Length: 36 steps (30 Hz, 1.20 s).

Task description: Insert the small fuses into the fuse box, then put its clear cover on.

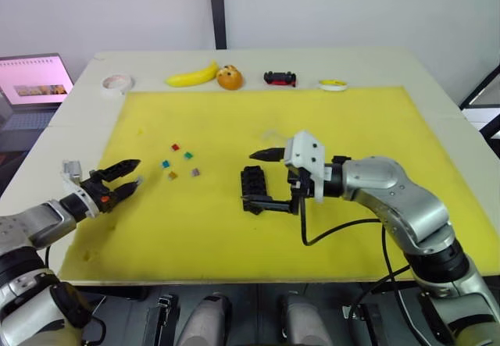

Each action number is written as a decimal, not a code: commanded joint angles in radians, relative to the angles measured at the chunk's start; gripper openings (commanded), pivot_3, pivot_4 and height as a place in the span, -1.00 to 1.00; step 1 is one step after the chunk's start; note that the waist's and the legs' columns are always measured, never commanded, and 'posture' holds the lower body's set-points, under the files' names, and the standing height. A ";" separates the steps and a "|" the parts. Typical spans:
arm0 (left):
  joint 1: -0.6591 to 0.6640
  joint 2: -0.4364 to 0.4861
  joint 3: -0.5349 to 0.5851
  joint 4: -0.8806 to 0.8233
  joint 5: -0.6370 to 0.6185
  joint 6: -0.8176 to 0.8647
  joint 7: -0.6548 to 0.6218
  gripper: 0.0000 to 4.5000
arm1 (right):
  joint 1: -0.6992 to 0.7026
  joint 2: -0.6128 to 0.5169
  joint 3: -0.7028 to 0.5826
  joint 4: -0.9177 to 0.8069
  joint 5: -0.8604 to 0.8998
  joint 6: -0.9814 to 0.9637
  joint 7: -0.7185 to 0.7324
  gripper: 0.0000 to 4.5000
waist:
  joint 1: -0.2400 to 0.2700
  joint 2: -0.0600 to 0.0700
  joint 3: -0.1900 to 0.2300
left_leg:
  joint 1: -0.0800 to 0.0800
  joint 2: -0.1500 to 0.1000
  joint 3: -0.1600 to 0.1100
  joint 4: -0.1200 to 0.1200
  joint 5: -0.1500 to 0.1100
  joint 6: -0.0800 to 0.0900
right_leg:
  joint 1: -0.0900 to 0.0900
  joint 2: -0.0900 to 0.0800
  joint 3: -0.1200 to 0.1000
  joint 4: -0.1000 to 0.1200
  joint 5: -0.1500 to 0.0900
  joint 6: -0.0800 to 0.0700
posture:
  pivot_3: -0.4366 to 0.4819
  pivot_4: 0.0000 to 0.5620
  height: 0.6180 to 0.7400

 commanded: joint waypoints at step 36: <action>0.040 -0.031 -0.109 0.078 0.082 -0.096 -0.039 -0.50 | -0.022 -0.024 -0.047 -0.034 0.011 0.018 0.005 1.00 | 0.000 0.003 -0.002 | 0.000 0.000 0.000 0.000 -0.002 0.003 | 0.000 0.000 0.000 0.000 0.000 0.000 | -0.05 -0.47 1.00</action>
